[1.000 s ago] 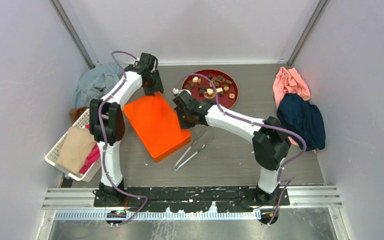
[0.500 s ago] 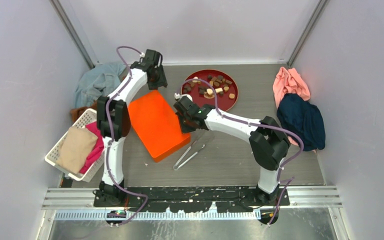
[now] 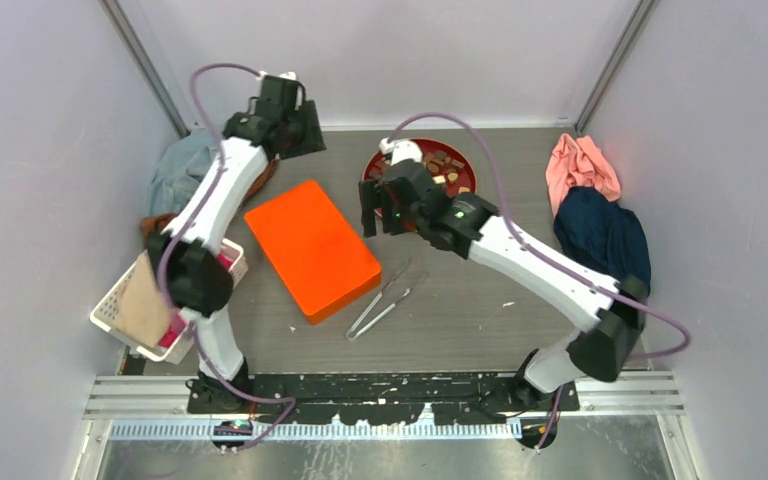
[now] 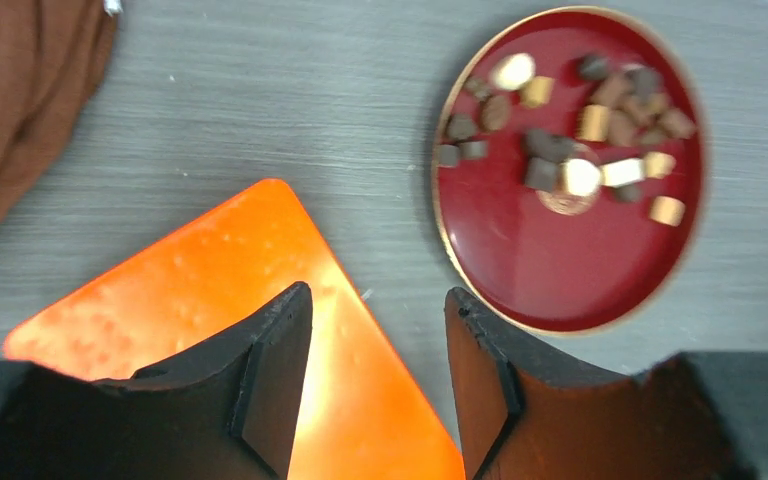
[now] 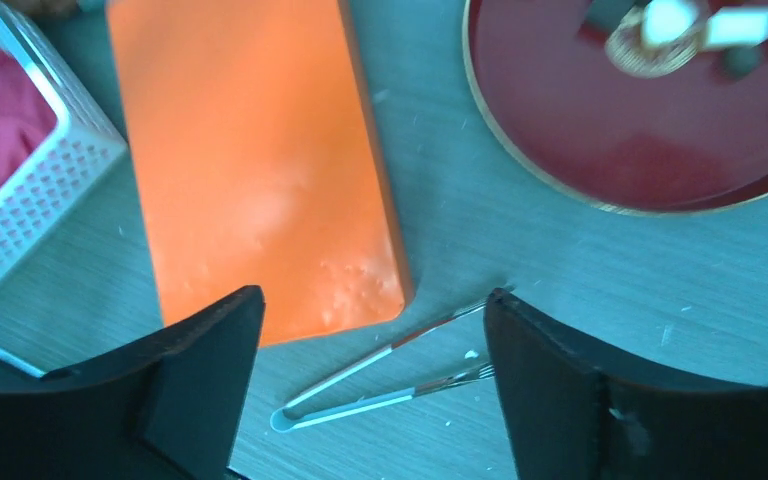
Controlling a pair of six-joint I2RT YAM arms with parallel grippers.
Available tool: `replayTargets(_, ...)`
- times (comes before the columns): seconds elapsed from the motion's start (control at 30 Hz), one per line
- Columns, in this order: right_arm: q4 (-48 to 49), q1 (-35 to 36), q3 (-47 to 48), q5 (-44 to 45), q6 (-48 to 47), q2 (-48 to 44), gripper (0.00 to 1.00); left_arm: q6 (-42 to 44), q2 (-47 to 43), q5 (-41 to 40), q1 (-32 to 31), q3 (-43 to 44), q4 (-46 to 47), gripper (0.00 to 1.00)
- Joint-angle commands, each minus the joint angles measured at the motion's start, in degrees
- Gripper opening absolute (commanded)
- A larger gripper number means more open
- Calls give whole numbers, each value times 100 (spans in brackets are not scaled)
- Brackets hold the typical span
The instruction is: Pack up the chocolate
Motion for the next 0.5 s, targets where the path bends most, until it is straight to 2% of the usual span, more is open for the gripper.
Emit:
replayTargets(0.0,-259,5,402,1102,-263,-834,96,305,-1918,-140,-77,-695,428,54)
replayTargets(0.03,-291,-2,374,1264,-271,-989,99,331,-2273,-185,-77,-966,508,55)
replayTargets(0.17,-319,-93,9,1904,-224,-1679,100,532,-3707,-346,-77,-2384,811,58)
replayTargets(0.3,-122,-209,-845,2504,-34,-2460,100,433,-5033,-785,-77,-3693,825,59)
replayTargets(0.47,-5,-363,-1780,2898,519,-3287,100,101,-6267,-1089,-77,-4798,164,61)
